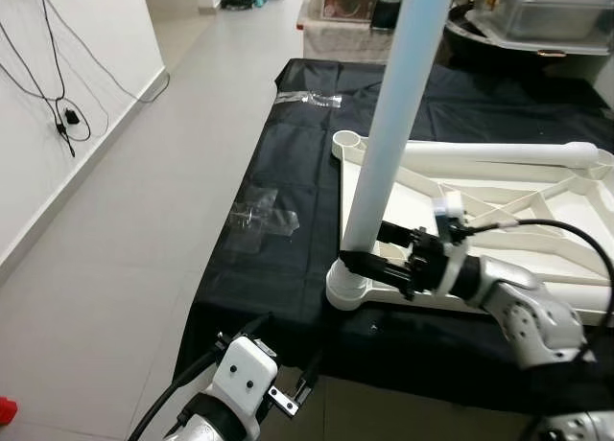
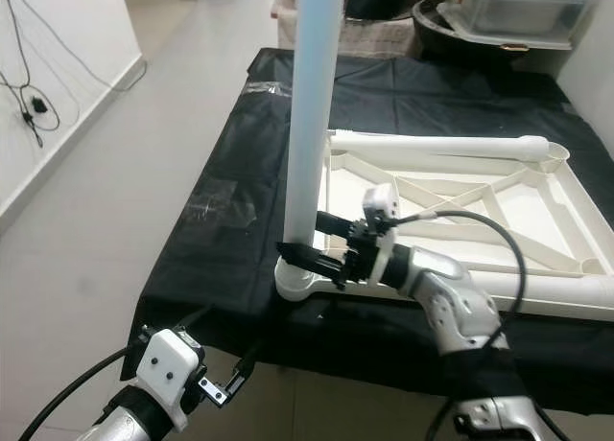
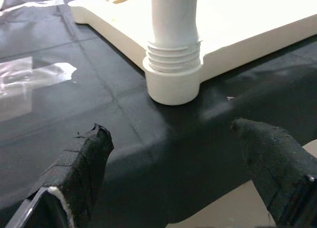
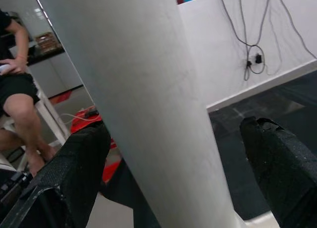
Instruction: Building children table
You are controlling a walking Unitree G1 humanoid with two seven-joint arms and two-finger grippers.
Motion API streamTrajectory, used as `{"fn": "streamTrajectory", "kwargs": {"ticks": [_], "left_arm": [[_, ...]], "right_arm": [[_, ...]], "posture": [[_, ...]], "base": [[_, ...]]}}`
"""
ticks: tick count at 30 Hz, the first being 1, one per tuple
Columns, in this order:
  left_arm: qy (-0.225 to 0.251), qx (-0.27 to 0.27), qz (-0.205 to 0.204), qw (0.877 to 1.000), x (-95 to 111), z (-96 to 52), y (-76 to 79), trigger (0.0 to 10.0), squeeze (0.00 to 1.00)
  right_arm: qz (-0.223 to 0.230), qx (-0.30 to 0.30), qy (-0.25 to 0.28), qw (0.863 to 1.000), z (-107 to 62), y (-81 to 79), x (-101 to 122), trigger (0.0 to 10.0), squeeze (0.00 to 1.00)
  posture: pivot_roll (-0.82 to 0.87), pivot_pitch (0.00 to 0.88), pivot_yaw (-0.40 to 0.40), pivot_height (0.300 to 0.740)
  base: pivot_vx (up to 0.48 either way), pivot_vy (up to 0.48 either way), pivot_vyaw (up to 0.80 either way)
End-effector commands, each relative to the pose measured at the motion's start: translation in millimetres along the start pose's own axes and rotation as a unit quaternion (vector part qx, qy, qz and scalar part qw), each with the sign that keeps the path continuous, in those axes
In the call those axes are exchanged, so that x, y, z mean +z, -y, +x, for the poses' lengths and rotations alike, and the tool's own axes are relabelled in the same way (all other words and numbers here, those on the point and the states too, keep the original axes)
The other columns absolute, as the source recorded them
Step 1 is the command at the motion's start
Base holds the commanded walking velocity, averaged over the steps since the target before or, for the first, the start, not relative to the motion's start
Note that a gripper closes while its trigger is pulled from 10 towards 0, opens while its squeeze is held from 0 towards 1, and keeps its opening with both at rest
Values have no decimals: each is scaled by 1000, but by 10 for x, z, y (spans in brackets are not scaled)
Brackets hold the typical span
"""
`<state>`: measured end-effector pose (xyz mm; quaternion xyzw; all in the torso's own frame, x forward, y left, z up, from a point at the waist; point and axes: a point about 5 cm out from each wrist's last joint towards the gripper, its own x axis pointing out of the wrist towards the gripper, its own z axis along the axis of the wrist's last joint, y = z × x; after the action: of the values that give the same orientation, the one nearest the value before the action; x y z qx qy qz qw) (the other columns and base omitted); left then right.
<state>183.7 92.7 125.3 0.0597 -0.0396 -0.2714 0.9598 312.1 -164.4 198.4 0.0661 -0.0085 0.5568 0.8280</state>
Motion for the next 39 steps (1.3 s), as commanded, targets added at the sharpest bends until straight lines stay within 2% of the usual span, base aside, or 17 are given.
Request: {"fn": "streamTrajectory", "kwargs": {"ticks": [1, 8, 13, 25, 37, 38, 39], "left_arm": [[-12, -2, -3, 1000, -29, -25, 30, 10000, 0], [-14, -4, -5, 1000, -32, -25, 38, 10000, 0], [-16, -4, -5, 1000, -38, -19, 39, 10000, 0], [-20, -9, -5, 1000, -61, -5, 37, 10000, 0], [-25, -12, -7, 1000, -87, 0, 40, 10000, 0], [-26, -12, -7, 1000, -90, -2, 40, 10000, 0], [-27, -12, -7, 1000, -95, -5, 38, 10000, 0]], "right_arm": [[-6, 8, -1, 1000, 27, -5, 8, 10000, 0], [-30, 31, -3, 999, 190, -29, 56, 10000, 0], [-42, 33, 2, 999, 240, -17, 63, 10000, 0], [-83, 54, 13, 995, 281, -67, 97, 10000, 0], [-101, 64, 25, 993, 320, -104, 123, 10000, 0], [-103, 64, 28, 992, 331, -110, 119, 0, 0], [-106, 65, 29, 992, 345, -124, 111, 0, 0]], "posture": [[92, 200, -46, 740], [93, 202, -50, 740], [92, 199, -49, 740], [89, 187, -45, 740], [91, 172, -42, 740], [92, 171, -40, 740], [91, 169, -38, 740]], "base": [[0, 0, 0], [0, 0, 0], [0, 0, 0], [0, 0, 0], [0, 0, 0], [0, 0, 0], [0, 0, 0]]}}
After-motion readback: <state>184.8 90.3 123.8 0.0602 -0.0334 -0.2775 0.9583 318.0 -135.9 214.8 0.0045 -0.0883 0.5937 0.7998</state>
